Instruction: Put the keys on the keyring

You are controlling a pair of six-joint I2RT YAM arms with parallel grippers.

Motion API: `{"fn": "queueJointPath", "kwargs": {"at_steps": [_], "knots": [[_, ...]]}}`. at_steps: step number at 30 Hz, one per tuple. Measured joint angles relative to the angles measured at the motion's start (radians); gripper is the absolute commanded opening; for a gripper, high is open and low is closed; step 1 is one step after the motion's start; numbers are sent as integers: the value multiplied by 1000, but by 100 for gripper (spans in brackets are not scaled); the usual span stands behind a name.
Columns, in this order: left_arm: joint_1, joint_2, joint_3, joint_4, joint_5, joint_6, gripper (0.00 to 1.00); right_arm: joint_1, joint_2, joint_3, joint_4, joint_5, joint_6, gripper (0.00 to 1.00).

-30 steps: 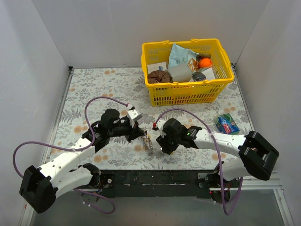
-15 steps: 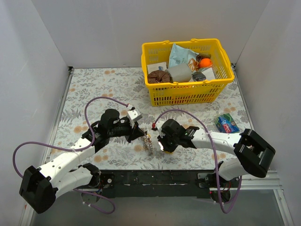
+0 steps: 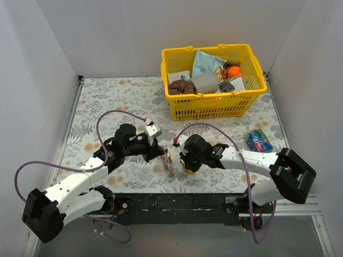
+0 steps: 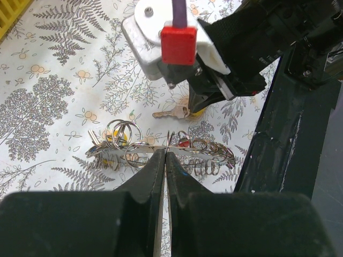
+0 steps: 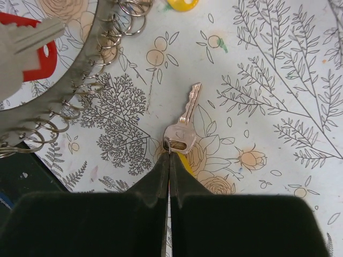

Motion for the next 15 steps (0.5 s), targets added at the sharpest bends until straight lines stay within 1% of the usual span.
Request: {"fn": "queueJointPath", "kwargs": {"at_steps": [8,13,15], "knots": [[0,-2,0,-3,0,0,0,-29,-117,0,21,-6,-18,1],[0,-8,0,-11,0,0,0,-126,-177,0,47,-79,-43,1],[0,-8,0,-11,0,1,0,-174,-205,0,60,-132,-61,1]]}}
